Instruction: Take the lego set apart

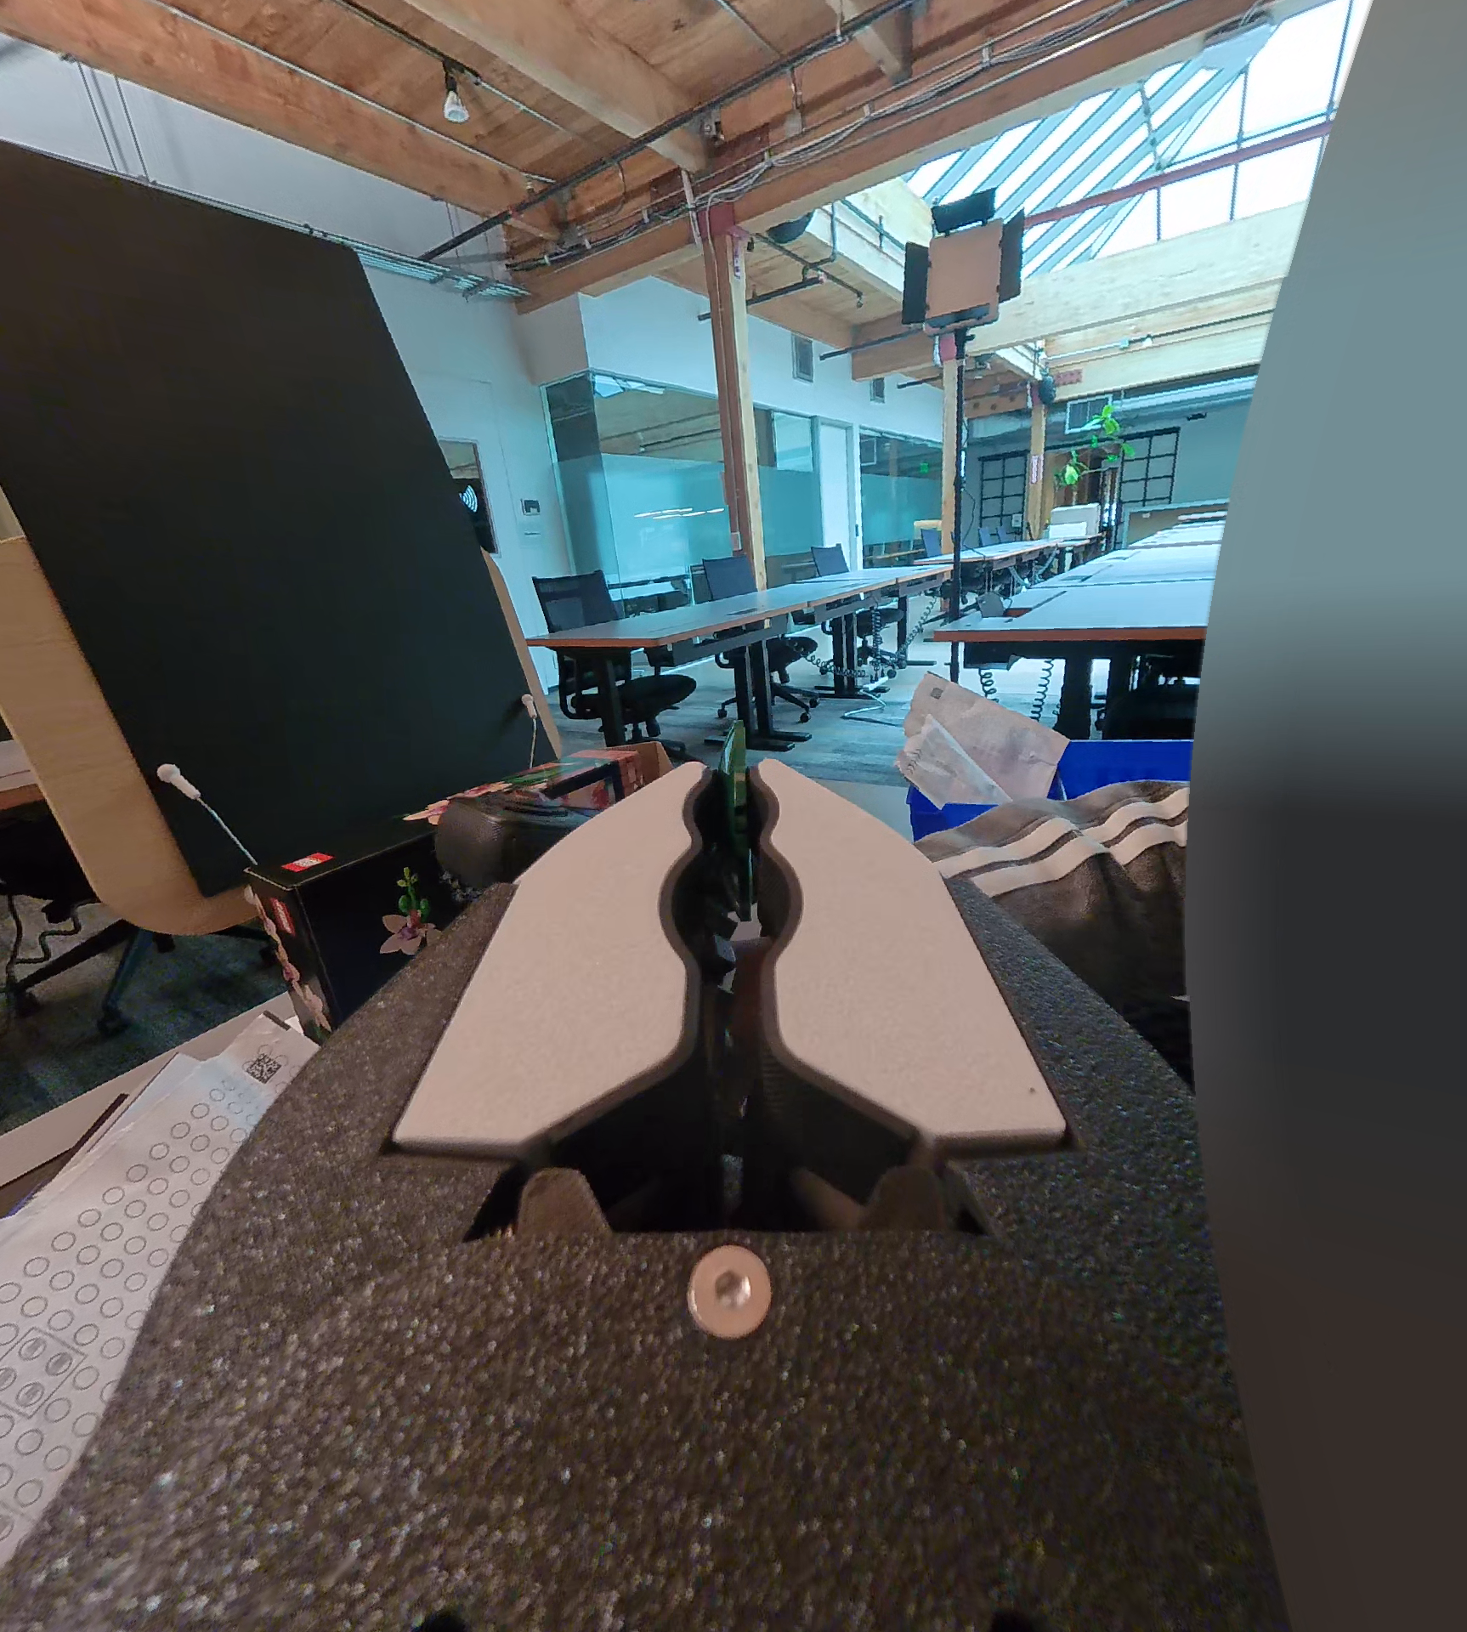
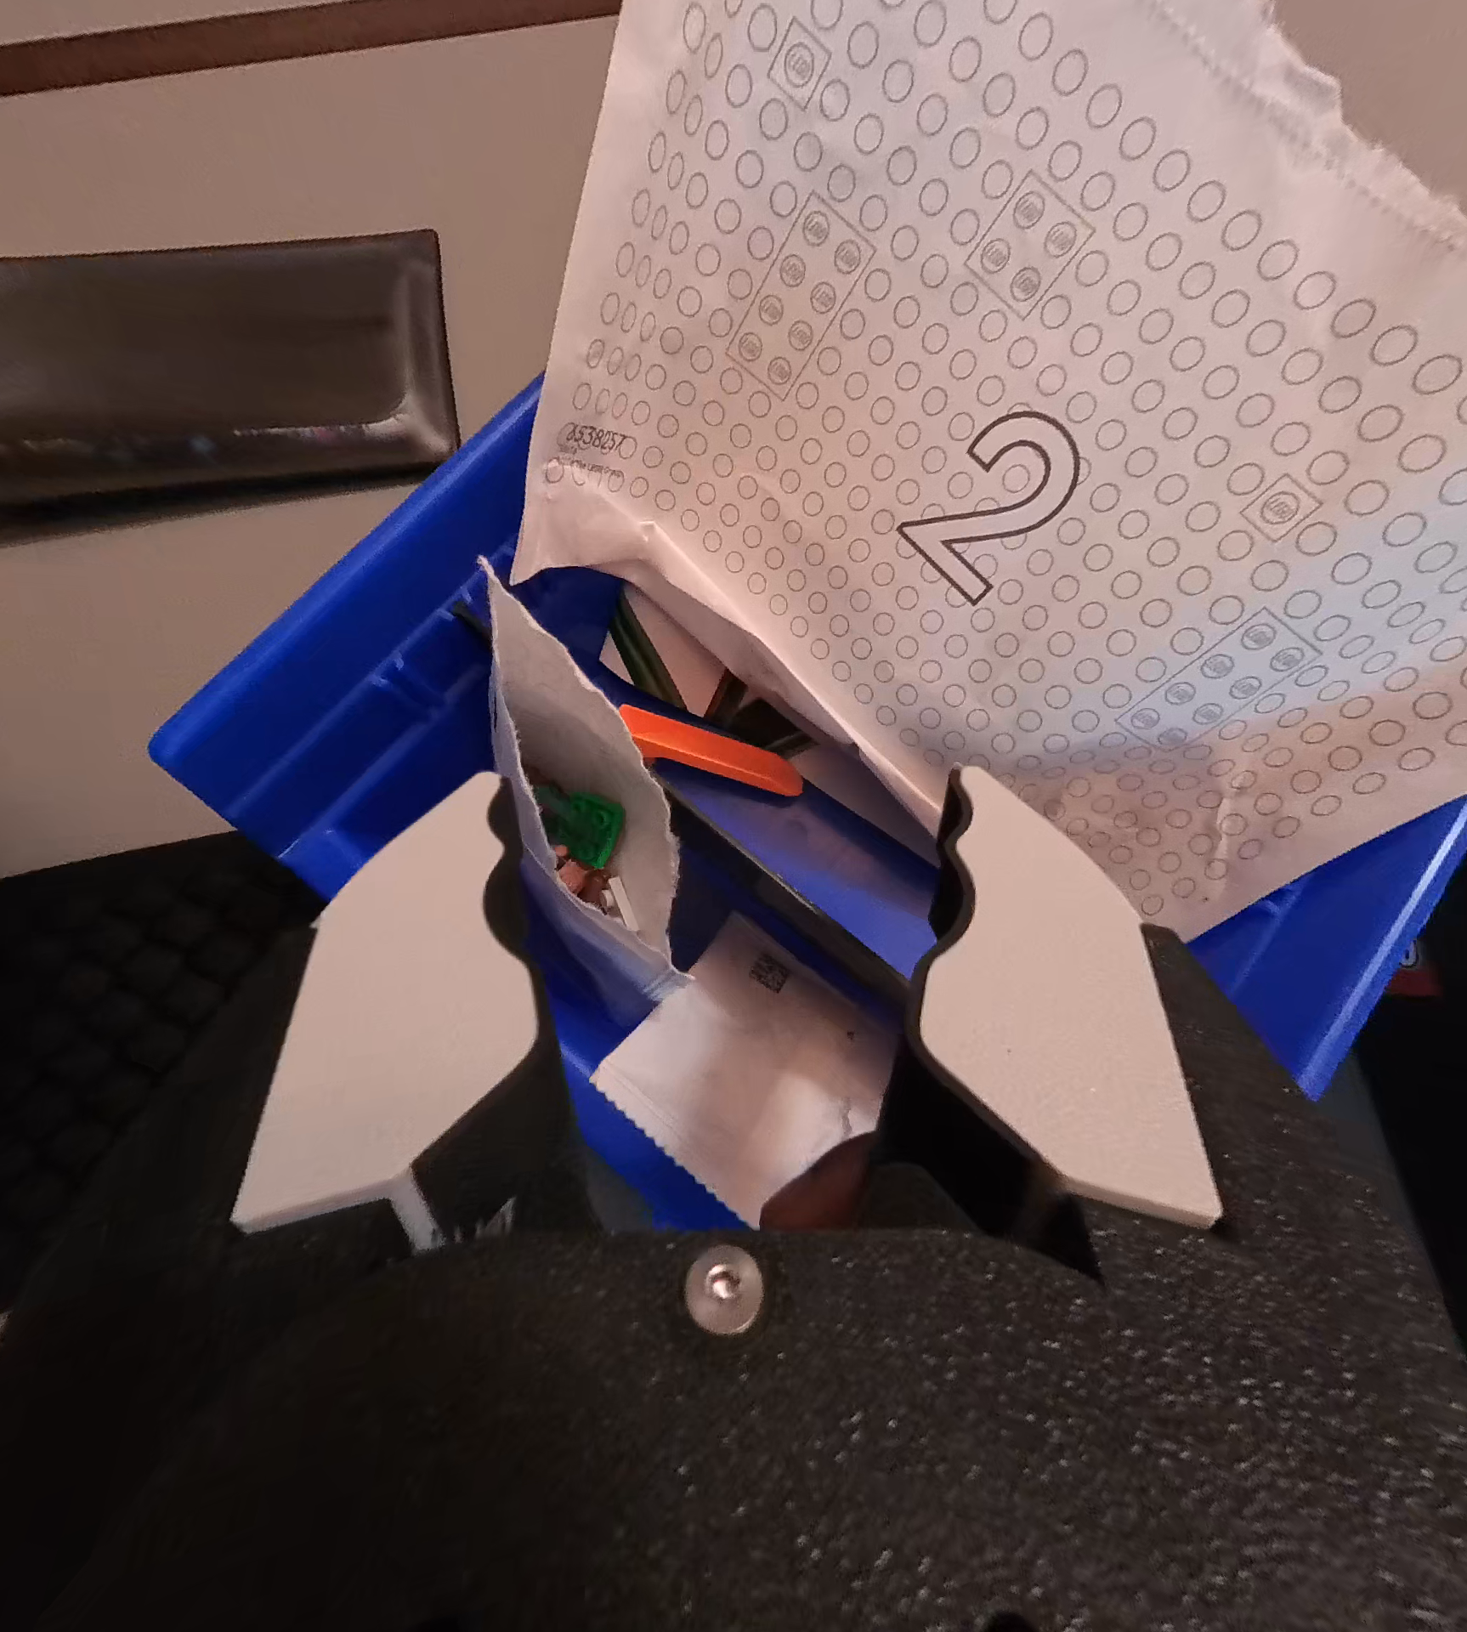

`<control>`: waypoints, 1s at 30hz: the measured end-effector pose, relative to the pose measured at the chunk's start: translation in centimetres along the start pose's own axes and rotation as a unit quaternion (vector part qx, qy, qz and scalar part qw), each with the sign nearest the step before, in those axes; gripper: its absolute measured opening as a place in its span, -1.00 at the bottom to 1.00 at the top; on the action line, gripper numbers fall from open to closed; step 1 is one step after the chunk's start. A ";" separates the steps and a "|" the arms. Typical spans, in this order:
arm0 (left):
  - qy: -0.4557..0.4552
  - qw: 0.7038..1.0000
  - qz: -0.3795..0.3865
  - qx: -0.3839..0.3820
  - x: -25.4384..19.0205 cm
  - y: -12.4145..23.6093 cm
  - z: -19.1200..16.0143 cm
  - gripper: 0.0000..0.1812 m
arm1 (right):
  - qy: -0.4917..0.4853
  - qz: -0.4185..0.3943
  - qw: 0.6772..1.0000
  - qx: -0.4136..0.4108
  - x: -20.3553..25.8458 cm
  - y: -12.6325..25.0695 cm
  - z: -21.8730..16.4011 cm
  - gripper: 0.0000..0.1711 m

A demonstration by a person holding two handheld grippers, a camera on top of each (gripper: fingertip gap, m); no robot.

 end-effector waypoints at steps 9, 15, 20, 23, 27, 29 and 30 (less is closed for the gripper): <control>0.016 1.000 0.007 0.023 0.9 0.0 -1.2 -0.94 | 0.048 0.061 0.988 -0.133 1.9 5.7 2.9 -0.30; 0.037 0.998 -0.026 0.038 0.8 -0.8 -2.3 -0.94 | 0.006 0.207 0.934 -0.290 3.1 14.6 2.9 -0.40; 0.048 0.996 -0.069 0.038 -0.5 -1.8 -2.6 -0.94 | 0.033 0.238 0.907 -0.347 5.9 17.6 3.3 -0.64; 0.048 0.994 -0.091 0.039 -1.3 -2.3 -2.6 -0.94 | 0.038 0.251 0.898 -0.359 6.7 18.2 3.6 -0.74; 0.041 0.992 -0.106 0.045 -2.1 -2.7 -2.6 -0.94 | 0.037 0.270 0.899 -0.344 7.1 18.1 3.5 -0.74; 0.038 0.992 -0.110 0.047 -2.3 -2.8 -2.7 -0.94 | 0.035 0.282 0.894 -0.347 7.4 18.3 3.6 -0.81; 0.037 0.992 -0.111 0.048 -2.3 -2.9 -2.6 -0.94 | 0.036 0.282 0.896 -0.342 7.4 18.2 3.6 -0.88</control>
Point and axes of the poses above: each gripper's, where its closed fingertips meet, y back along the fingers, z out of its top, x = y × z across the jaws, the point moved 2 cm from there along y, back along the fingers, and after that the axes turned 4 degrees about x, right-handed, at the moved point
